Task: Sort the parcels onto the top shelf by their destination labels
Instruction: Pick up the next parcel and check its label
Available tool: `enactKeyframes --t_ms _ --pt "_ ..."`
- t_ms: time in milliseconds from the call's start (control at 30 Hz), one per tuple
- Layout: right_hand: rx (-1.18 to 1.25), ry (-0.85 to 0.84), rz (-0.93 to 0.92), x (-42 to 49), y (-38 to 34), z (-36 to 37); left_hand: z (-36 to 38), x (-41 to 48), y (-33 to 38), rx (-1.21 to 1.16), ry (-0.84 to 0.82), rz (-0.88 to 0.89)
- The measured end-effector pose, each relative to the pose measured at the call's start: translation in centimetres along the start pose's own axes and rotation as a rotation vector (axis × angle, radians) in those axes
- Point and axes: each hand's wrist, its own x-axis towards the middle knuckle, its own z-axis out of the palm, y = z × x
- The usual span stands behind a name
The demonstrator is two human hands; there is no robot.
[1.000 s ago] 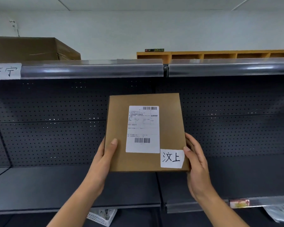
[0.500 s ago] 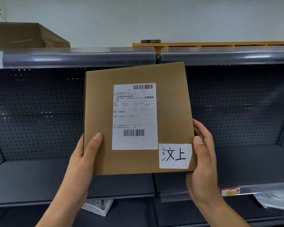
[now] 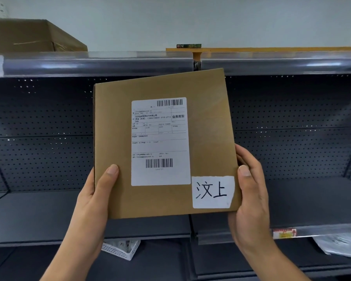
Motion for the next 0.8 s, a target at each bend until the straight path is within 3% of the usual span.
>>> enactKeyframes --t_ms 533,800 --pt "-0.07 -0.06 0.044 0.2 0.8 1.1 -1.5 0.9 0.4 0.038 -0.01 0.049" --pt "-0.152 -0.092 0.096 0.6 1.2 0.9 -1.1 1.5 -0.5 0.034 -0.131 0.008"
